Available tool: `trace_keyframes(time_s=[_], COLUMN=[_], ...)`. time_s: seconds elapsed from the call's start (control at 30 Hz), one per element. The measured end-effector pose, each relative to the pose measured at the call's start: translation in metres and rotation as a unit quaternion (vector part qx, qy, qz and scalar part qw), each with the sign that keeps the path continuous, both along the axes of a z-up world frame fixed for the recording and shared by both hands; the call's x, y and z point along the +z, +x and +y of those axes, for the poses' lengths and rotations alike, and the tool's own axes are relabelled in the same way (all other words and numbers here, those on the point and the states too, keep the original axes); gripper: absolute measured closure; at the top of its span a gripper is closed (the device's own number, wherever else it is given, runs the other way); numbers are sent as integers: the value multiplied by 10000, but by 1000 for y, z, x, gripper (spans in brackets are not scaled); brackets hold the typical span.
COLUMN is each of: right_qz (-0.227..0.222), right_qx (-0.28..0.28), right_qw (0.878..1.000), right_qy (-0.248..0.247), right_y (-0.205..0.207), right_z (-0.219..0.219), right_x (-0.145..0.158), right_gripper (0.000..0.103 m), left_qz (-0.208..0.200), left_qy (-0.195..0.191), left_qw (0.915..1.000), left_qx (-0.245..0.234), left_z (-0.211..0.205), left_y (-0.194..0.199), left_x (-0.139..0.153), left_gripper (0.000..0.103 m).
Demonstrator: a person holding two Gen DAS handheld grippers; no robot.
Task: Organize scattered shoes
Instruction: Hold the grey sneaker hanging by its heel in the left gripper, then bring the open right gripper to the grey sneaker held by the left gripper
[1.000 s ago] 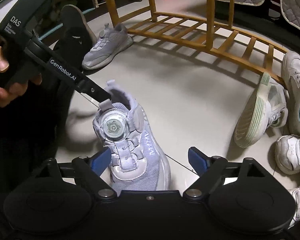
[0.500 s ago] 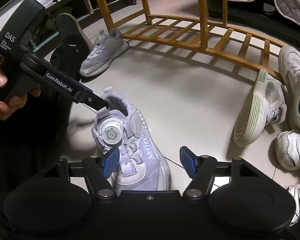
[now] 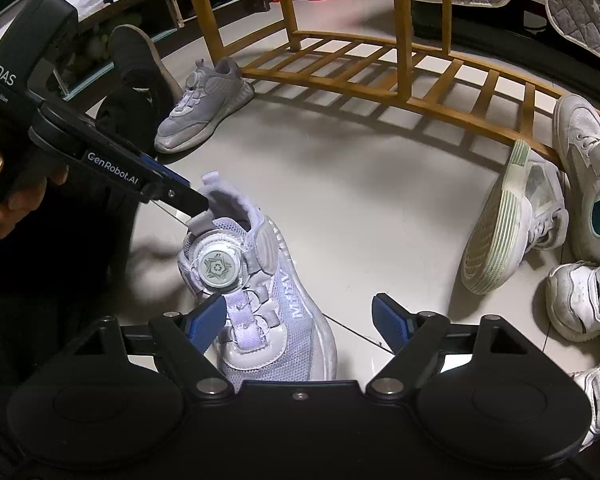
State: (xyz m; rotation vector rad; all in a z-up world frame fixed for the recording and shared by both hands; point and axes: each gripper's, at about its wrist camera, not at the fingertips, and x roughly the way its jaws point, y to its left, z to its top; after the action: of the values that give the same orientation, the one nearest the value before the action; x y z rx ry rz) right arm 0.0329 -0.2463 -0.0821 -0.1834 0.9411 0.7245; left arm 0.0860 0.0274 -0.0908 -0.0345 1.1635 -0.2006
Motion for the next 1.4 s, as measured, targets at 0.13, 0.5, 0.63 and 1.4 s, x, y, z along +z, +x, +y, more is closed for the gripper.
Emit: trace_keyframes(time_s=[0.13,0.5,0.63,1.4], right_qz=[0,48,143,515], right_qx=[2,128,307,578], right_qw=[10000,9999,9992,9929], right_qy=[-7,-63,-215,-898], right_y=[0,-2,-4,-15], right_z=[0,3,11,36], right_x=[0,-4,-11,-38], right_gripper=[20,18,18,27], left_qz=[-48,-103,-21,213], left_qy=[62,131,159,167], left_qw=[10000,9996,9995,9987], left_qx=[42,243,289,437], left_z=[0,6,7,7], left_y=[0,3,2,13], left_x=[0,1,-3,-19], left_gripper=[74,50,48,47])
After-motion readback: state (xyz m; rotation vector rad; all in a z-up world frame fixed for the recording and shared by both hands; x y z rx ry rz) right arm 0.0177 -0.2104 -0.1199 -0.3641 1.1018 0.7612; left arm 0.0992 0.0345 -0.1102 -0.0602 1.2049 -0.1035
